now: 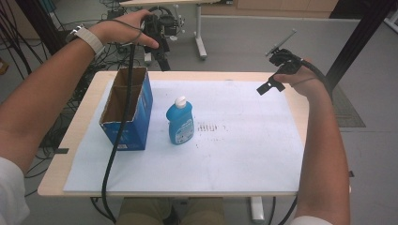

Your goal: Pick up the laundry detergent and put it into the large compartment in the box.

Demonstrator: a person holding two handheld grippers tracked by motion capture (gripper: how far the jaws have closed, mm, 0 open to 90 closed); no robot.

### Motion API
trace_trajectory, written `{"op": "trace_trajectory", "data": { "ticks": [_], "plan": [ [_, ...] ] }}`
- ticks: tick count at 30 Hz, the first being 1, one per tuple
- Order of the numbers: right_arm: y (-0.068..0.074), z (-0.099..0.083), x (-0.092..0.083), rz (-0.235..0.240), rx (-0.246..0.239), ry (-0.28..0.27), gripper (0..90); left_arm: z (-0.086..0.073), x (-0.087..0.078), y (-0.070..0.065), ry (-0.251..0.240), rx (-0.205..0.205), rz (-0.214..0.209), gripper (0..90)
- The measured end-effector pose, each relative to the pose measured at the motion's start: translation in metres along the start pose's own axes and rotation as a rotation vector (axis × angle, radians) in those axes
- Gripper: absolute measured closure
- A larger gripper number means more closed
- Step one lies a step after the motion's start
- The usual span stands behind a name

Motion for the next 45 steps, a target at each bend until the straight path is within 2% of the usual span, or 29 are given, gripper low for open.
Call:
{"op": "trace_trajectory", "data": {
  "ticks": [14,20,28,30,36,41,45],
  "plan": [
    [0.003,-0.001,0.0,0.0,-0.003,-0.005,8.1,0.0,-0.002,-0.005,-0.007,-0.006,0.006,8.4],
    [0.001,-0.003,0.001,0.005,0.003,-0.005,8.1,0.003,-0.002,-0.003,0.012,-0.006,0.008,8.4],
    [0.001,-0.008,0.0,0.004,0.008,-0.017,8.1,0.003,-0.004,-0.008,0.016,-0.014,0.017,8.4],
    [0.001,-0.009,0.0,0.004,0.009,-0.013,8.1,0.004,-0.005,-0.009,0.029,-0.011,0.02,8.4],
    [0.002,-0.008,-0.002,0.0,0.01,-0.015,8.1,0.005,-0.007,-0.012,0.04,-0.027,0.025,8.4],
    [0.002,-0.008,-0.002,0.0,0.007,-0.015,8.1,0.004,-0.008,-0.013,0.028,-0.071,0.007,8.7],
    [0.001,-0.009,-0.002,0.0,0.009,-0.014,8.1,0.007,-0.008,-0.018,0.041,-0.088,0.019,8.3]
  ]
}}
Point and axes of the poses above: each handheld gripper's, and its own axes: x roughly forward along the jaws, z roughly out of its top, y roughly to its left, the point moved 7 cm from there along x, roughly forward along the jaws, and after that the axes turned 9 degrees about y, right-handed, at the moved point
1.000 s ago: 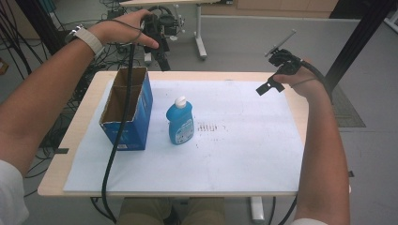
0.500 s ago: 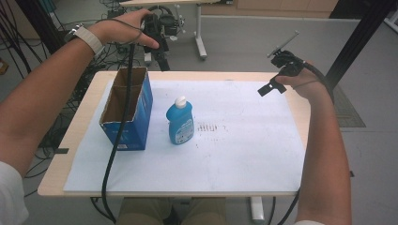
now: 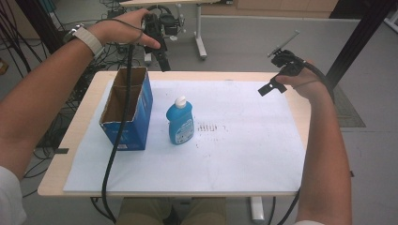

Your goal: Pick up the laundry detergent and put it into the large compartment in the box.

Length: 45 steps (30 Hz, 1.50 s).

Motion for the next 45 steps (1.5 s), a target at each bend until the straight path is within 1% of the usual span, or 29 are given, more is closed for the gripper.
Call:
{"op": "trace_trajectory", "data": {
  "ticks": [5,7,11,14,18,21,25,28,31,32,34,35,36,39,41,43,45],
  "plan": [
    [0.0,-0.001,0.001,0.002,0.0,0.001,8.1,0.001,0.001,-0.005,0.003,-0.019,0.007,8.3],
    [0.0,-0.001,0.001,0.003,-0.001,0.002,8.1,0.001,0.001,-0.005,0.002,-0.027,0.003,8.3],
    [0.0,-0.003,0.002,0.004,0.002,0.003,8.1,0.0,0.003,-0.006,-0.012,-0.045,-0.014,8.4],
    [0.0,-0.004,0.002,0.004,0.005,0.003,8.1,-0.002,0.005,-0.006,-0.027,-0.054,-0.022,8.3],
    [0.001,-0.004,0.001,0.004,0.003,0.002,8.1,-0.002,0.01,-0.007,-0.033,-0.061,-0.039,8.3],
    [0.001,-0.004,0.001,0.003,0.003,0.001,8.1,-0.002,0.011,-0.007,-0.037,-0.062,-0.045,8.3],
    [0.001,-0.004,0.002,0.004,0.003,0.0,8.1,-0.003,0.014,-0.009,-0.045,-0.077,-0.05,8.2],
    [0.001,-0.005,0.003,0.006,0.003,-0.001,8.1,-0.004,0.016,-0.01,-0.046,-0.099,-0.048,8.2],
    [0.001,-0.006,0.003,0.007,0.004,-0.002,8.1,-0.005,0.017,-0.009,-0.048,-0.126,-0.072,8.1],
    [0.002,-0.006,0.003,0.006,0.004,-0.002,8.1,-0.005,0.018,-0.01,-0.048,-0.129,-0.073,8.1],
    [0.002,-0.006,0.003,0.007,0.001,-0.003,8.1,-0.006,0.018,-0.011,-0.048,-0.148,-0.063,8.5],
    [0.002,-0.006,0.003,0.007,0.001,-0.003,8.1,-0.006,0.018,-0.011,-0.048,-0.148,-0.063,8.4],
    [0.002,-0.007,0.003,0.006,0.003,-0.005,8.1,-0.007,0.018,-0.013,-0.049,-0.163,-0.056,8.4],
    [0.002,-0.007,0.004,0.007,0.003,-0.004,8.1,-0.008,0.02,-0.015,-0.046,-0.188,-0.057,8.4],
    [0.003,-0.007,0.004,0.007,0.004,-0.004,8.1,-0.007,0.021,-0.016,-0.038,-0.188,-0.058,8.4],
    [0.003,-0.008,0.004,0.007,0.002,-0.005,8.1,-0.007,0.022,-0.018,-0.032,-0.195,-0.069,8.4],
    [0.004,-0.008,0.004,0.006,0.004,-0.004,8.1,-0.007,0.023,-0.02,-0.031,-0.205,-0.07,8.4]
  ]
}}
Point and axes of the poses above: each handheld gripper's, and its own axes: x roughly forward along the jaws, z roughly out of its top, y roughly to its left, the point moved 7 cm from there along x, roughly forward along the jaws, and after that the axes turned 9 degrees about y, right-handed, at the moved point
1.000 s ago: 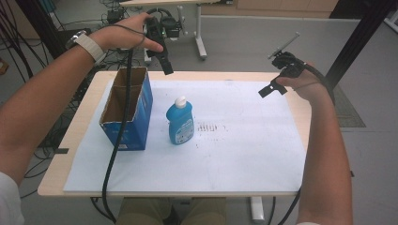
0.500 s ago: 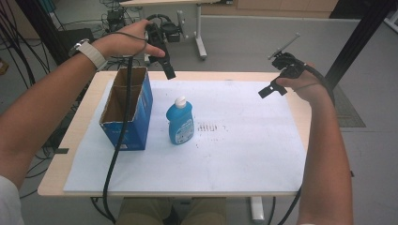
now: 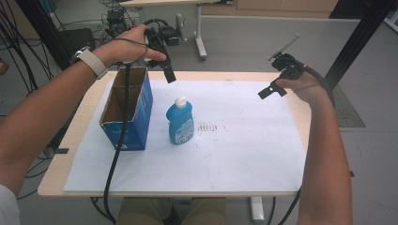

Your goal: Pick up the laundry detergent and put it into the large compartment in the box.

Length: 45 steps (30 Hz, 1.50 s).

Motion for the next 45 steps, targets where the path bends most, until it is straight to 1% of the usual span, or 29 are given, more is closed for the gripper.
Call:
{"op": "trace_trajectory", "data": {
  "ticks": [2,3,4,6,8,10,11,14,17,19,24,30,32,34,40,45],
  "plan": [
    [0.0,0.0,0.0,0.0,0.0,0.003,8.1,0.0,0.001,-0.001,0.002,-0.005,0.0,8.4],
    [0.0,0.0,0.001,-0.001,0.001,0.004,8.1,0.0,0.001,-0.001,0.0,-0.021,-0.01,8.4],
    [0.0,0.0,0.001,-0.002,0.0,0.005,8.1,0.0,0.002,-0.002,0.0,-0.024,-0.013,8.4],
    [0.0,0.0,0.001,-0.002,0.001,0.005,8.1,0.001,0.004,-0.004,0.007,-0.023,-0.012,9.2],
    [0.001,0.001,0.002,-0.002,-0.001,0.004,8.1,0.003,0.007,-0.005,0.009,-0.024,-0.034,9.1],
    [0.001,0.001,0.002,-0.001,-0.002,0.003,8.1,0.004,0.009,-0.006,0.012,-0.023,-0.037,9.1],
    [0.001,0.001,0.002,0.0,-0.002,0.003,8.1,0.004,0.01,-0.006,0.012,-0.03,-0.037,9.0],
    [0.001,0.001,0.001,-0.002,0.0,0.004,8.1,0.004,0.012,-0.007,0.022,-0.046,-0.053,8.6],
    [0.002,0.0,0.0,-0.004,-0.001,0.002,8.1,0.005,0.014,-0.01,0.032,-0.046,-0.058,8.7],
    [0.003,0.0,0.0,-0.003,-0.002,0.001,8.1,0.005,0.016,-0.012,0.027,-0.056,-0.061,8.6],
    [0.004,0.001,0.001,-0.001,-0.005,0.002,8.1,0.008,0.025,-0.017,0.031,-0.059,-0.071,8.6],
    [0.006,0.003,0.002,0.002,-0.01,-0.001,8.1,0.011,0.033,-0.022,0.041,-0.078,-0.063,8.6],
    [0.006,0.003,0.002,0.002,-0.013,-0.002,8.1,0.012,0.037,-0.025,0.042,-0.098,-0.055,8.6],
    [0.006,0.003,0.003,0.002,-0.013,-0.001,8.1,0.013,0.039,-0.027,0.049,-0.105,-0.053,8.5],
    [0.007,0.003,0.003,0.004,-0.015,-0.002,8.1,0.014,0.047,-0.032,0.044,-0.132,-0.051,8.6],
    [0.007,0.003,0.004,0.007,-0.019,-0.003,8.1,0.016,0.053,-0.037,0.045,-0.135,-0.046,8.6]
  ]
}}
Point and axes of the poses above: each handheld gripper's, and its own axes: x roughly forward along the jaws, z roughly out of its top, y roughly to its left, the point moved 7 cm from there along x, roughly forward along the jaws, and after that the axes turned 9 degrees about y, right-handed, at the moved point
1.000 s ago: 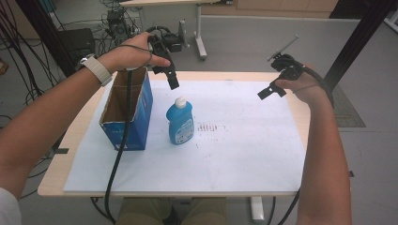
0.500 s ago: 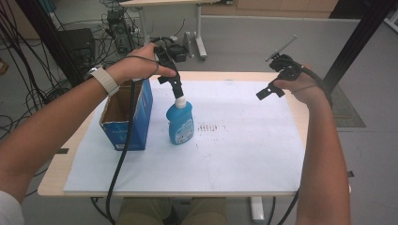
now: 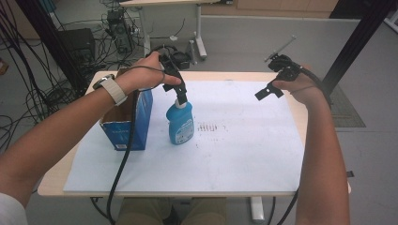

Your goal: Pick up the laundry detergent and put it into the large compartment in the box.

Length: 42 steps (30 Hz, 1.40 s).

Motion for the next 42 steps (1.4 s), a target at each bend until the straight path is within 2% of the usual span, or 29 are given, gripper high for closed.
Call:
{"op": "trace_trajectory", "data": {
  "ticks": [9,16,22,25,42],
  "plan": [
    [0.0,-0.002,0.002,0.005,0.003,-0.001,8.1,0.002,0.014,-0.009,0.007,0.003,0.019,8.7],
    [0.0,-0.002,0.002,0.004,0.006,-0.003,8.1,0.003,0.023,-0.01,0.002,-0.005,0.007,9.2],
    [0.0,-0.003,0.002,0.005,0.005,-0.005,8.1,0.004,0.027,-0.012,0.004,-0.009,0.02,9.3],
    [0.0,-0.004,0.001,0.004,0.006,-0.005,8.1,0.006,0.03,-0.013,0.009,-0.024,0.027,9.3],
    [0.0,-0.004,0.003,0.007,0.007,-0.006,8.1,0.007,0.037,-0.012,0.012,-0.048,0.018,9.5]
  ]
}}
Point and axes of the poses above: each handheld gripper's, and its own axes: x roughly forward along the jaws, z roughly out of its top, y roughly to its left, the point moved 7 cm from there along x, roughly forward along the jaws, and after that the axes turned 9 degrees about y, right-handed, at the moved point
